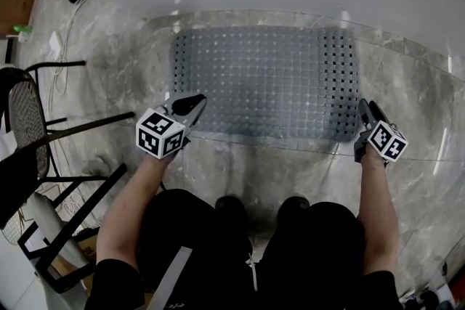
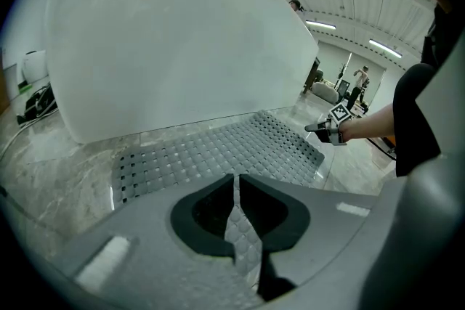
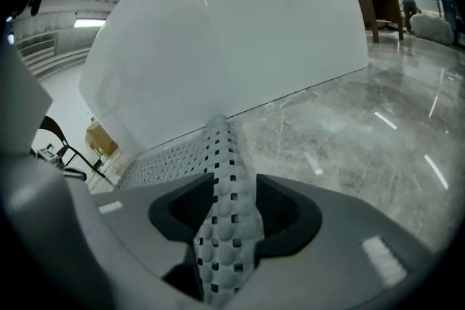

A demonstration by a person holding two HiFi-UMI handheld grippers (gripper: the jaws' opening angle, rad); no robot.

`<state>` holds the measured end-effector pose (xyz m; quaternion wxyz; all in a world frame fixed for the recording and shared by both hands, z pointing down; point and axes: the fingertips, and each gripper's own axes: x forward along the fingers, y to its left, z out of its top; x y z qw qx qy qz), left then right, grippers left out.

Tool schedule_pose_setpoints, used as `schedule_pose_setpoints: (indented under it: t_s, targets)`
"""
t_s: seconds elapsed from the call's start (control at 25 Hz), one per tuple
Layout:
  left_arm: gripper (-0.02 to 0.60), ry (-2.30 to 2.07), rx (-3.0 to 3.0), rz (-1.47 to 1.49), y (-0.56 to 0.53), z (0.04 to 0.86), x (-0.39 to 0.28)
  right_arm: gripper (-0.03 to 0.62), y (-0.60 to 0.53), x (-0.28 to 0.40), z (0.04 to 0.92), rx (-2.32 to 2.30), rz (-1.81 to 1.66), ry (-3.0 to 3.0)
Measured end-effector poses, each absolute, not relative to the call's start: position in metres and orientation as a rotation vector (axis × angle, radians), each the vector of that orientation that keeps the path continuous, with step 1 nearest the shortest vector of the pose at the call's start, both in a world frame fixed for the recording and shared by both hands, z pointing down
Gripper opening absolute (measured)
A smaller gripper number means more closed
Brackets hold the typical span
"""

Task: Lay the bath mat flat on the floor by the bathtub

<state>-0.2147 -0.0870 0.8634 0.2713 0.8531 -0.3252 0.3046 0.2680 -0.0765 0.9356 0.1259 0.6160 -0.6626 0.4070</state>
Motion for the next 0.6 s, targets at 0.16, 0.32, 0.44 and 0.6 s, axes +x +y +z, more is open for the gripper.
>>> schedule_pose_setpoints:
  t_s: [0.16, 0.32, 0.44, 0.6]
  targets:
    - [0.032, -0.888, 2.293, 0.815, -0.089, 0.864, -0.215, 0.157, -0.082, 0.257, 0.931, 1.75, 1.199, -1.987]
    - [0.032, -0.893, 2.297, 0.812, -0.09, 0.861, -0.213, 0.104, -0.078, 0.233, 0.942, 1.652, 1.267, -2.028]
    - [0.031, -0.887, 2.299, 0.819, -0.088, 0.864, -0.213, 0.095, -0.073, 0.221, 0.956, 1.595, 1.265, -2.015]
    - [0.031, -0.883, 2.286, 0.837, -0.083, 0.87, -0.218, 0.078, -0.069, 0.219, 0.969, 1.596, 1.295, -1.986]
